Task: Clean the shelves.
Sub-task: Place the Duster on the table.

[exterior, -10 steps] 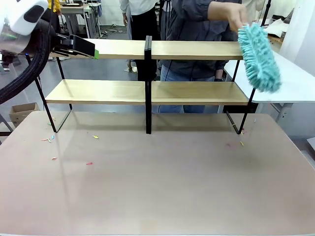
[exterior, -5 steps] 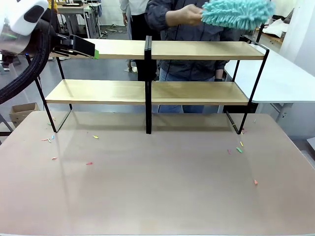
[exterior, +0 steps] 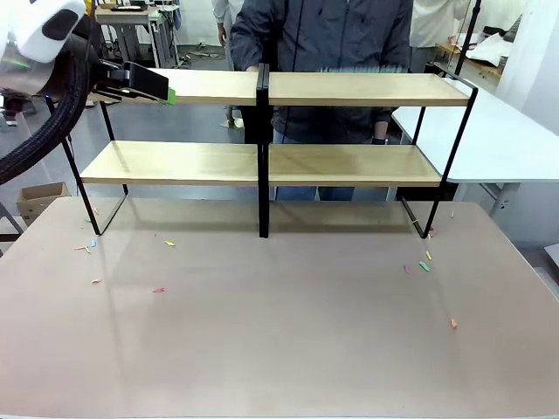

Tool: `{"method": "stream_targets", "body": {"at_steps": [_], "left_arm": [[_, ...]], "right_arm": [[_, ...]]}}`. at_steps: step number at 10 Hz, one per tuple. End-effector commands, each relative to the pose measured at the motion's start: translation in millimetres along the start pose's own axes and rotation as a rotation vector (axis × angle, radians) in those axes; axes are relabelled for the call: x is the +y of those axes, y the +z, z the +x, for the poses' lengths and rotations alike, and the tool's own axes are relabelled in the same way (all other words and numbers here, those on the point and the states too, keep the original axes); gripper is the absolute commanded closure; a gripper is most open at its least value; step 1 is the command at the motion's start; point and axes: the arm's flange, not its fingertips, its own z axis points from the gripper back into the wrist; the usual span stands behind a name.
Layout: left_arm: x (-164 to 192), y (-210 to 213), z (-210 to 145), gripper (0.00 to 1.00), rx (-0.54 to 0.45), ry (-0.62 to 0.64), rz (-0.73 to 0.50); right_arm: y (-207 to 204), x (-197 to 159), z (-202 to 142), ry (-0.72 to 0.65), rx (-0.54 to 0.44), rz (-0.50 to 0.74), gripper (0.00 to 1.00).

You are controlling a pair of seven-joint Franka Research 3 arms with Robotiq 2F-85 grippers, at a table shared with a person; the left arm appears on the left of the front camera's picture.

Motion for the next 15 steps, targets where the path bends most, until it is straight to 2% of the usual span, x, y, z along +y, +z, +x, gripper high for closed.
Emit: {"method": "stream_targets", "body": {"at_steps": [1, 7, 8, 9, 10, 12, 13, 14, 15], "left_arm": [[0, 0, 1, 0.00, -0.002, -0.001, 0.006], [0, 0, 0, 0.00, 0.000, 0.000, 0.000], [-18, -1, 15, 0.00, 0.086, -0.055, -0.071], [-7, -9, 4, 0.00, 0.148, -0.036, -0.166], [20, -16, -19, 0.00, 0.189, 0.055, -0.174], [93, -19, -76, 0.00, 0.278, 0.296, -0.299], [129, -21, -103, 0.00, 0.386, 0.379, -0.431], [162, -22, -127, 0.00, 0.452, 0.393, -0.657], [188, -24, -147, 0.00, 0.439, 0.428, -0.827]], "right_arm": [[3, 3, 3, 0.007, 0.005, -0.007, 0.88], [0, 1, 0, 0.002, 0.001, -0.001, 0.88], [-39, 23, -6, 0.166, 0.282, -0.161, 0.88], [-78, 23, -22, 0.244, 0.483, -0.160, 0.88], [-102, 6, -38, 0.263, 0.588, -0.240, 0.88], [-143, -40, -65, 0.306, 0.729, -0.296, 0.88], [-159, -63, -74, 0.304, 0.754, -0.361, 0.88], [-181, -83, -83, 0.375, 0.802, -0.259, 0.88], [-208, -106, -93, 0.433, 0.841, -0.214, 0.88]]}}
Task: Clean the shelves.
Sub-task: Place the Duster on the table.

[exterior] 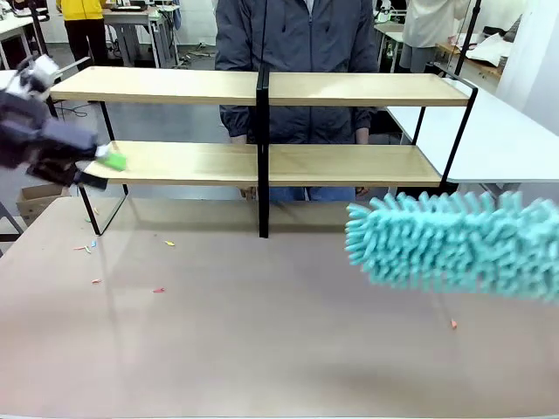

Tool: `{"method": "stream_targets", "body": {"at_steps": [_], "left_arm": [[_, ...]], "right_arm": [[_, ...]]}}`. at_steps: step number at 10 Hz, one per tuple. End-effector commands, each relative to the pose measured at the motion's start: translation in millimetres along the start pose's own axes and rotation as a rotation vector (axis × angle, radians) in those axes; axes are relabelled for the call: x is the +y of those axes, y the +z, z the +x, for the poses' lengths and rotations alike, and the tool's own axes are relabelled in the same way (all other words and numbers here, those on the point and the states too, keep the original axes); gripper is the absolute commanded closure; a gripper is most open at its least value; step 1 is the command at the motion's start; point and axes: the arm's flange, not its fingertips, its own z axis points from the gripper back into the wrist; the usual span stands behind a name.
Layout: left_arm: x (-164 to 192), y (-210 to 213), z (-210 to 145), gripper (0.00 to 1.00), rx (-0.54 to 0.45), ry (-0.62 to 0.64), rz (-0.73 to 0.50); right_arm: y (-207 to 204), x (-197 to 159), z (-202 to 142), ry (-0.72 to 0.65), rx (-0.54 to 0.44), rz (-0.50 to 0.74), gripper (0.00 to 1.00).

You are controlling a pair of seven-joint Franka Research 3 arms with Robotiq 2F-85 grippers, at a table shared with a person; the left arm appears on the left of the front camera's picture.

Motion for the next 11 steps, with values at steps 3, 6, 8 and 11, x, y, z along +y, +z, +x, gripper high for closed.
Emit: {"method": "stream_targets", "body": {"at_steps": [3, 6, 8, 11], "left_arm": [[108, 13, -41, 0.00, 0.163, 0.149, -0.366], [98, 22, -70, 0.00, 0.105, 0.143, -0.415], [98, 22, -70, 0.00, 0.105, 0.143, -0.415], [98, 22, -70, 0.00, 0.105, 0.143, -0.415]], "right_arm": [[-91, -72, 23, 0.142, -0.153, 0.045, 0.88], [-83, -113, 49, 0.077, -0.124, -0.065, 0.88], [-75, -125, 59, 0.072, -0.066, -0.056, 0.88], [-68, -126, 64, 0.075, -0.038, -0.067, 0.88]]}}
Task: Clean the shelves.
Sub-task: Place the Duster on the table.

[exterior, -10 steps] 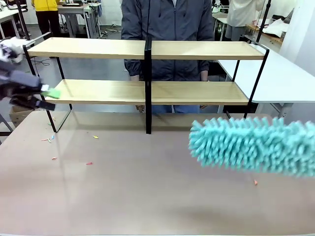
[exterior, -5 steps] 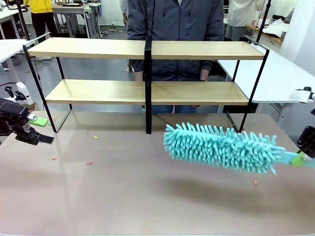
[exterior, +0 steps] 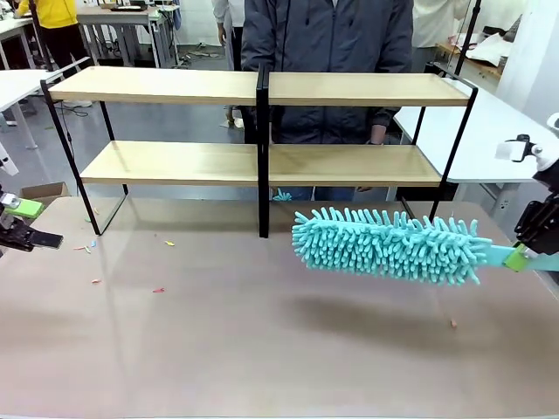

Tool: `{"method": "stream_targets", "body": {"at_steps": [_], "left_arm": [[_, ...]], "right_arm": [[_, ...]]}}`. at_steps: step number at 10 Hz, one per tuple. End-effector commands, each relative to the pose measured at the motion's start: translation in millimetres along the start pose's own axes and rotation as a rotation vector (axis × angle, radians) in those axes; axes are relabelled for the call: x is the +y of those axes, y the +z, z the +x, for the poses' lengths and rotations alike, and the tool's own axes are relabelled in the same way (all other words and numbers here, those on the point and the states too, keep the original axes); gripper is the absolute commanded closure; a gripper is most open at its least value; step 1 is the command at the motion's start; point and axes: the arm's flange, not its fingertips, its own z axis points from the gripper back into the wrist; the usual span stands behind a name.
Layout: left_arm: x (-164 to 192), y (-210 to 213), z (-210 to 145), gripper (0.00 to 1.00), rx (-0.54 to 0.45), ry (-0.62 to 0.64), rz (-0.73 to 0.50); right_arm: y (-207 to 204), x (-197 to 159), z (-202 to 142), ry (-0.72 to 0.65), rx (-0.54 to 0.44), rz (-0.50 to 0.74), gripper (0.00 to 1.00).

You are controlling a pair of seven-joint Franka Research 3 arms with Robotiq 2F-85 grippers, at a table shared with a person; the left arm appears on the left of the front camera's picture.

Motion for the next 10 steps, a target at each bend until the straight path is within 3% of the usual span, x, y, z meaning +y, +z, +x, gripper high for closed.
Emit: {"method": "stream_targets", "body": {"at_steps": [1, 2, 3, 4, 5, 6, 7, 8, 9, 10], "left_arm": [[2, -11, -1, 0.00, -0.011, -0.025, -0.023], [2, -11, -1, 0.00, -0.011, -0.025, -0.023], [2, -11, -1, 0.00, -0.011, -0.025, -0.023], [2, -11, -1, 0.00, -0.011, -0.025, -0.023], [2, -11, -1, 0.00, -0.011, -0.025, -0.023], [2, -11, -1, 0.00, -0.011, -0.025, -0.023], [2, -11, -1, 0.00, -0.011, -0.025, -0.023], [2, -11, -1, 0.00, -0.011, -0.025, -0.023], [2, -11, -1, 0.00, -0.011, -0.025, -0.023], [2, -11, -1, 0.00, -0.011, -0.025, -0.023]], "right_arm": [[9, -3, -3, -0.004, 0.007, 0.012, 0.88], [14, -7, -5, -0.021, -0.009, 0.026, 0.40], [30, -13, -11, -0.057, -0.051, 0.033, 0.28], [56, -21, -26, -0.167, -0.149, 0.035, 0.00], [80, -30, -47, -0.333, -0.269, 0.023, 0.00], [97, -29, -66, -0.557, -0.438, 0.147, 0.00], [100, -5, -80, -0.675, -0.585, 0.521, 0.04], [89, 14, -80, -0.773, -0.565, 0.685, 0.00], [74, 37, -71, -0.851, -0.646, 0.912, 0.00], [55, 51, -59, -0.931, -0.733, 1.050, 0.00]]}}
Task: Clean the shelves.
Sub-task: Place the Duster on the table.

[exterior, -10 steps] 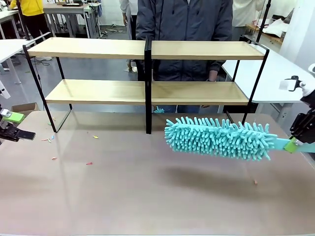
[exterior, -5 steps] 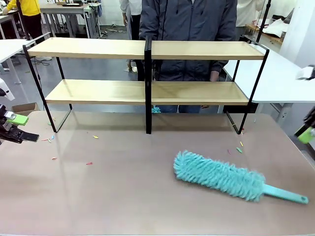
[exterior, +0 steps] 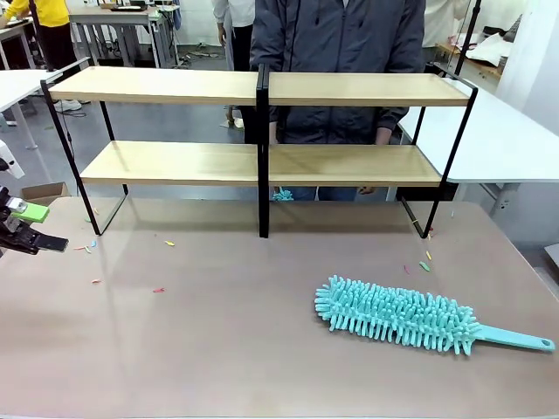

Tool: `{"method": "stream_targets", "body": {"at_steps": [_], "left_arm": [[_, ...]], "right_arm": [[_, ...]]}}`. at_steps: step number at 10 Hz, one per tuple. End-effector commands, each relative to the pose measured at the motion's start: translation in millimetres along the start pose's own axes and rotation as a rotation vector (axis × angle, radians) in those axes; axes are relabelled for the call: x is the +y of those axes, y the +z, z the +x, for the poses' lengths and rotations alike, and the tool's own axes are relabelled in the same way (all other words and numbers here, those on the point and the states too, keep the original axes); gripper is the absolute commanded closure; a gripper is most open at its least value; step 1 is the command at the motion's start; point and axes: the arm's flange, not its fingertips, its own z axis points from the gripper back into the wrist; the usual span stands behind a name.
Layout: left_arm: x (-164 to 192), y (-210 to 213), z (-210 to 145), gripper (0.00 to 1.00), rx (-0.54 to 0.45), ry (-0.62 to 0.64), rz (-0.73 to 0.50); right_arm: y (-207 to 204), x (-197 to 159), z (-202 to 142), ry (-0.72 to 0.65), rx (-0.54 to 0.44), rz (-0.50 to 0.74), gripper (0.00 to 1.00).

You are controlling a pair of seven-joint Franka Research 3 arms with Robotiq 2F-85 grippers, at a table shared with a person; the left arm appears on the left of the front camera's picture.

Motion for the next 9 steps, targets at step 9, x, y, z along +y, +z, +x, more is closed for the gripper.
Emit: {"method": "stream_targets", "body": {"at_steps": [9], "left_arm": [[0, -3, -1, 0.00, -0.025, -0.025, -0.027]], "right_arm": [[-25, -1, 2, -0.093, -0.045, 0.134, 0.00]]}}
